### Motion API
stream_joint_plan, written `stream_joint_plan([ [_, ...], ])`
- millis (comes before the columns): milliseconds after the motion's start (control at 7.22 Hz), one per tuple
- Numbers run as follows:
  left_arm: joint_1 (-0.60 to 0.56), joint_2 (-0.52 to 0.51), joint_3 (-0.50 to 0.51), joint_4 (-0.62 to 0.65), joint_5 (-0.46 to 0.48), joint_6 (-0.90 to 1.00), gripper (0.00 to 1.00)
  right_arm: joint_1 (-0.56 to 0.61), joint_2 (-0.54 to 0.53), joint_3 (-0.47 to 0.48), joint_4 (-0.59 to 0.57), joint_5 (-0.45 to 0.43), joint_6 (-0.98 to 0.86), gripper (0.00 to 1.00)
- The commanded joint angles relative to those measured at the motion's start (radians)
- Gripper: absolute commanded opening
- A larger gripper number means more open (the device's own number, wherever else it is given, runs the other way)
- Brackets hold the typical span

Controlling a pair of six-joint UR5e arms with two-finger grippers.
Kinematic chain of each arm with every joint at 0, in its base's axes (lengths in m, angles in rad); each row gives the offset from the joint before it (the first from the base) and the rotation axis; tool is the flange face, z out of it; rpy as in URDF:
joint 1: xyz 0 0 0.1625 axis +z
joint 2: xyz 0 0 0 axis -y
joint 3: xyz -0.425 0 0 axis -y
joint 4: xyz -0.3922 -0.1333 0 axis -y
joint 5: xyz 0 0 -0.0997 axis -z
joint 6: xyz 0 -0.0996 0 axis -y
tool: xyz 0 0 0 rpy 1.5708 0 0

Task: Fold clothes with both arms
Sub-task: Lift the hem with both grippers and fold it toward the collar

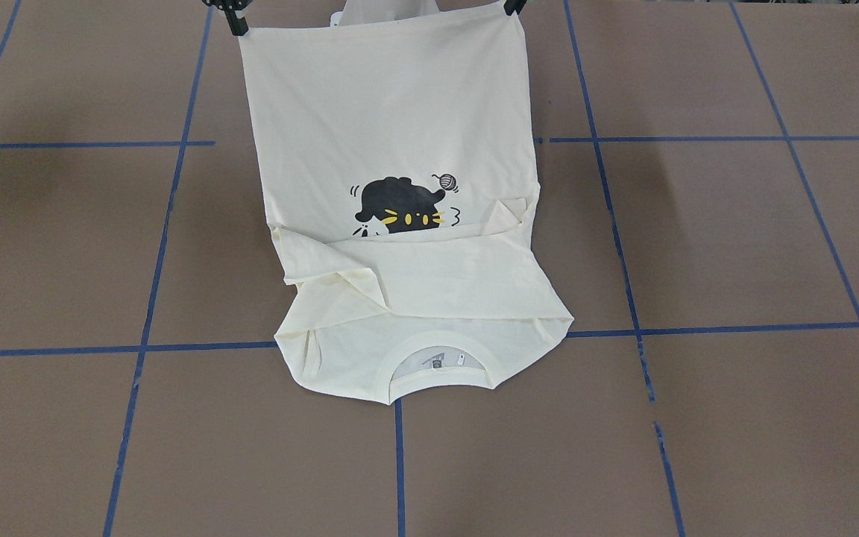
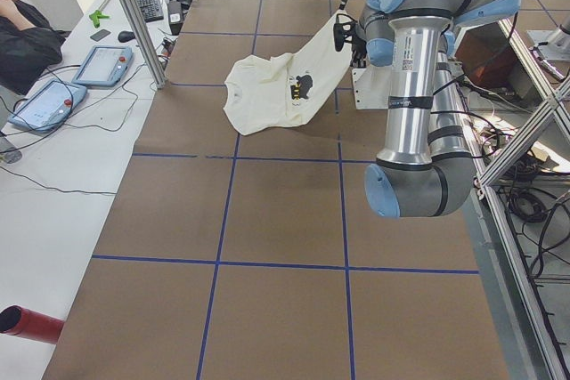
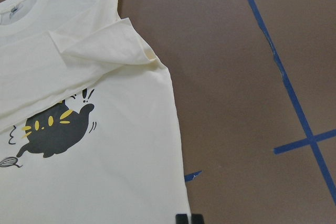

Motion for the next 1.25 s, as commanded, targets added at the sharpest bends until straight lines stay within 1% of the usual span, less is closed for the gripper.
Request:
stream_joint_plan([
  [0, -0.173, -0.081, 0.066, 0.047, -0.058, 0.217, 0.0, 0.153, 0.211, -0.082, -0.114, 0.086, -0.11, 0.0],
  [138, -0.289, -0.157, 0.148, 0.076, -0.078, 0.308, 0.0, 0.27, 0.292, -0.19, -0.119, 0.125, -0.156, 0.0],
  [277, -0.383, -0.231, 0.238, 0.116, -0.121, 0.383, 0.0, 0.385, 0.342, -0.283, -0.108, 0.187, -0.245, 0.0],
  [415, -0.454, -0.271, 0.316, 0.118, -0.123, 0.451, 0.0, 0.499, 0.374, -0.378, -0.067, 0.243, -0.32, 0.0],
  [554, -0.509, -0.287, 0.384, 0.115, -0.124, 0.508, 0.0, 0.584, 0.387, -0.496, 0.031, 0.29, -0.362, 0.0],
  [692, -0.537, -0.326, 0.468, 0.112, -0.117, 0.534, 0.0, 0.635, 0.408, -0.63, 0.145, 0.303, -0.374, 0.0],
  [830, -0.557, -0.383, 0.58, 0.088, -0.114, 0.539, 0.0, 0.67, 0.445, -0.775, 0.251, 0.303, -0.402, 0.0],
  [969, -0.573, -0.394, 0.698, -0.011, -0.103, 0.54, 0.0, 0.692, 0.486, -0.902, 0.331, 0.302, -0.422, 0.0],
  [1107, -0.573, -0.399, 0.821, -0.132, -0.063, 0.541, 0.0, 0.698, 0.54, -1.048, 0.417, 0.302, -0.429, 0.0],
])
